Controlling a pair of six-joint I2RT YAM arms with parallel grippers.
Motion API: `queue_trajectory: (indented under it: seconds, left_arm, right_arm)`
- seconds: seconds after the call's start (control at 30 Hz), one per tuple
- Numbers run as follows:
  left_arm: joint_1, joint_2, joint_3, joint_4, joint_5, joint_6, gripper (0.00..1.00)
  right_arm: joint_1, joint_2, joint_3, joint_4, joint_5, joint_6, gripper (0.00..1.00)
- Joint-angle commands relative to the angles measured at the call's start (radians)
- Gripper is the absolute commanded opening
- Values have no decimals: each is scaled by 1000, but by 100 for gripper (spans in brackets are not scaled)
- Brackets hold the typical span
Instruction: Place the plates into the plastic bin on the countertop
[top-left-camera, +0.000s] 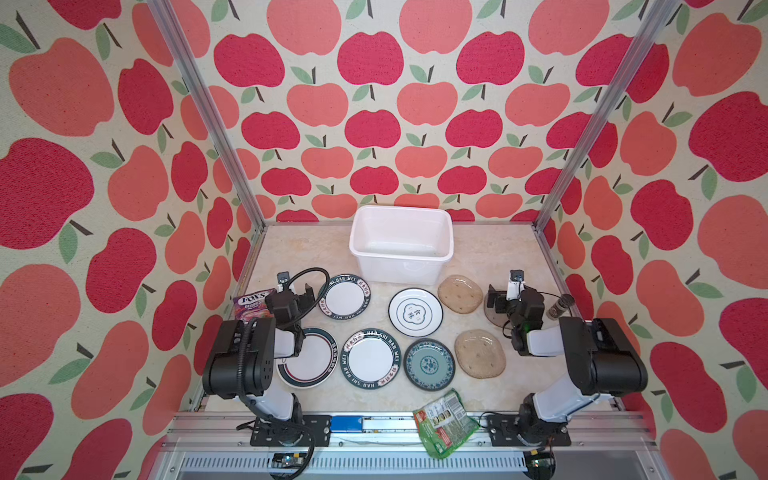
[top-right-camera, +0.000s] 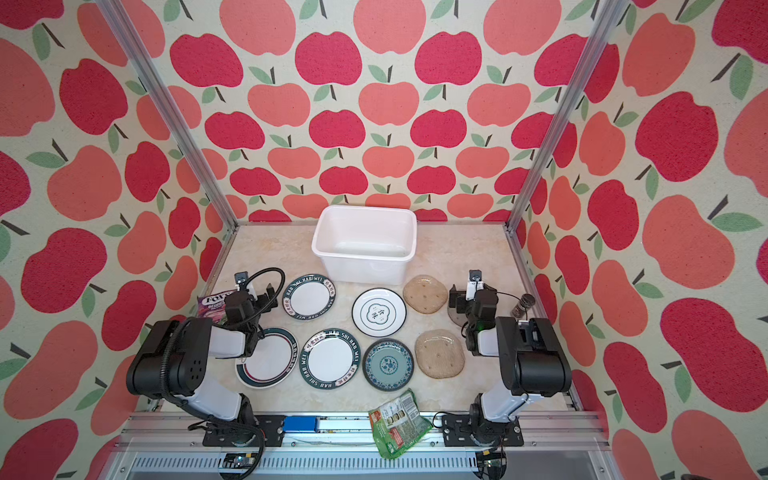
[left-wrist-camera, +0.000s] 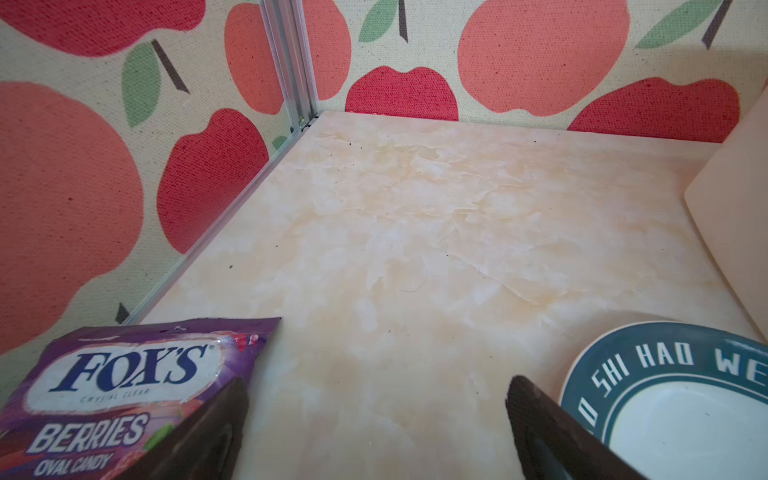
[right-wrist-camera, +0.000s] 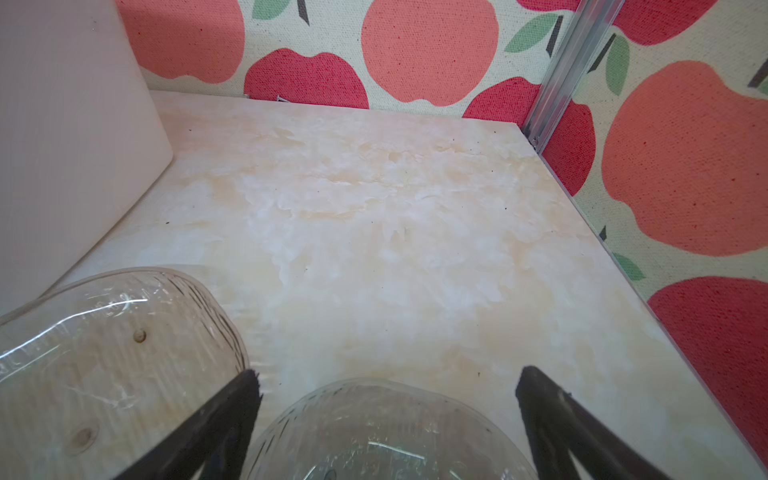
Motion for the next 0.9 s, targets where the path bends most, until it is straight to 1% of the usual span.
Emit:
queue_trajectory:
  seconds: [0.0, 0.63, 0.87]
  left_arm:
    - [2, 12, 15, 0, 16, 0, 99]
    - [2, 12, 17, -2, 19, 0, 99]
    - [20, 9, 15, -3, 27, -22, 99]
  right_arm:
    - [0, -13, 9, -2, -22, -2, 99]
    - [-1, -13, 11, -3, -23, -1, 99]
    - [-1, -13, 12, -5, -22, -1, 100]
